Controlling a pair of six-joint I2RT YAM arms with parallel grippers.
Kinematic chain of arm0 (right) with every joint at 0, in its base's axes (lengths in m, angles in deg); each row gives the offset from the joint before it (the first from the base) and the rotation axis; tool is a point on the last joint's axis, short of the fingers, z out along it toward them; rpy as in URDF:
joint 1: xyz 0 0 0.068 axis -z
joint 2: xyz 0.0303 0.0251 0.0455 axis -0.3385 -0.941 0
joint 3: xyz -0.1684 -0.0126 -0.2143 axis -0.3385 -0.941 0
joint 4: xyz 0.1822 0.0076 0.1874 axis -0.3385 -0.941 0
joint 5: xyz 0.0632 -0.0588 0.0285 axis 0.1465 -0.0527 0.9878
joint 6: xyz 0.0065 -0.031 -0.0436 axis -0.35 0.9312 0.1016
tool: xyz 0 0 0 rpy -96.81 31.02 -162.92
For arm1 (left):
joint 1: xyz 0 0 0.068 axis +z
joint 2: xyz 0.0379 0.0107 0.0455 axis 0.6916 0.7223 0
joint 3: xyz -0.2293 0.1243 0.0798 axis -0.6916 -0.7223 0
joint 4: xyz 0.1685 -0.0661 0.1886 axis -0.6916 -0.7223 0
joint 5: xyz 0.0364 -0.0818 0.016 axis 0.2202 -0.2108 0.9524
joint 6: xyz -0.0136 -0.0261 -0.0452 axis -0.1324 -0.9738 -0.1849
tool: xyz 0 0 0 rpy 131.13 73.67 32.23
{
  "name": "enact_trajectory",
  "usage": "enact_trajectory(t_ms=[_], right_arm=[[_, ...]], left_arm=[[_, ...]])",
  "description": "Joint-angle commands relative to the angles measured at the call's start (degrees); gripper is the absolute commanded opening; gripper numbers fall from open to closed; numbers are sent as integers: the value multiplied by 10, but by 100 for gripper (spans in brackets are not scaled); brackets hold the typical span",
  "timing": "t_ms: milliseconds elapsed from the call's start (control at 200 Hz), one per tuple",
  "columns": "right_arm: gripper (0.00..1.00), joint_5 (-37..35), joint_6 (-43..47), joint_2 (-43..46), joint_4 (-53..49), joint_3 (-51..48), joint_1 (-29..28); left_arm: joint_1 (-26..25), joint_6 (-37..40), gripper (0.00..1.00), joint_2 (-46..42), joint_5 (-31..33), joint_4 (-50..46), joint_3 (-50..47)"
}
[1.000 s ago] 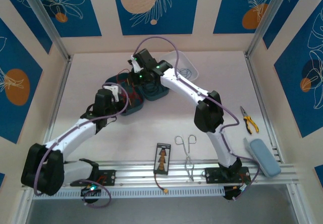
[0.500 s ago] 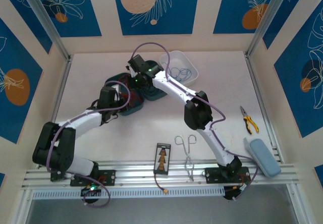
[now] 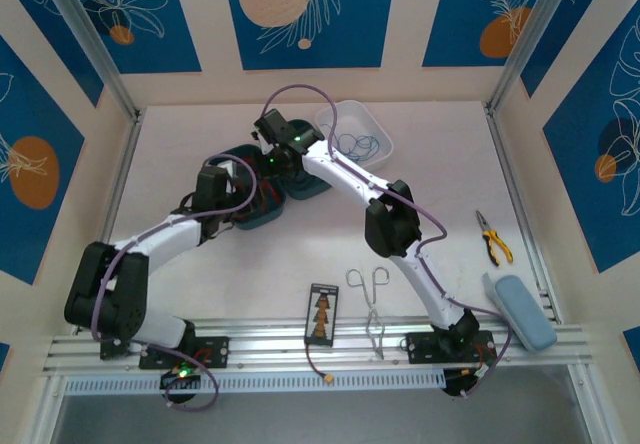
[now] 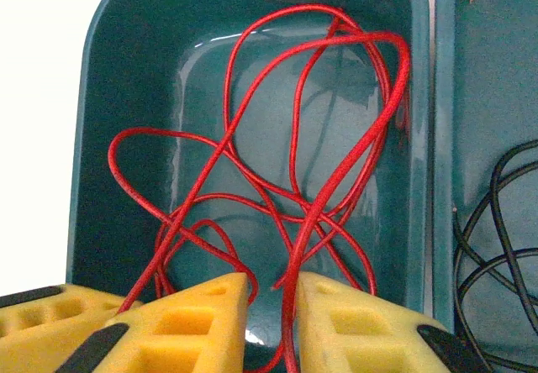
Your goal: Untangle the cables
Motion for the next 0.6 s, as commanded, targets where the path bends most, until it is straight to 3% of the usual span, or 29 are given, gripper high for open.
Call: enact_trajectory(t_ms=[0, 135, 275, 455, 595], right_arm=[[26, -5, 3, -5, -14, 9, -5], [28, -7, 7, -1, -13, 11, -5], [18, -5, 8, -2, -14, 10, -5], [17, -5, 8, -3, -17, 5, -6], [17, -8, 13, 9, -28, 5, -9]], left_arm=[[8, 5, 59, -46, 30, -24, 13], [8, 6, 66, -85, 43, -41, 16], [8, 12, 74, -120, 60, -62, 21], [8, 24, 78, -161, 78, -87, 22], [8, 35, 96, -198, 97, -117, 21]])
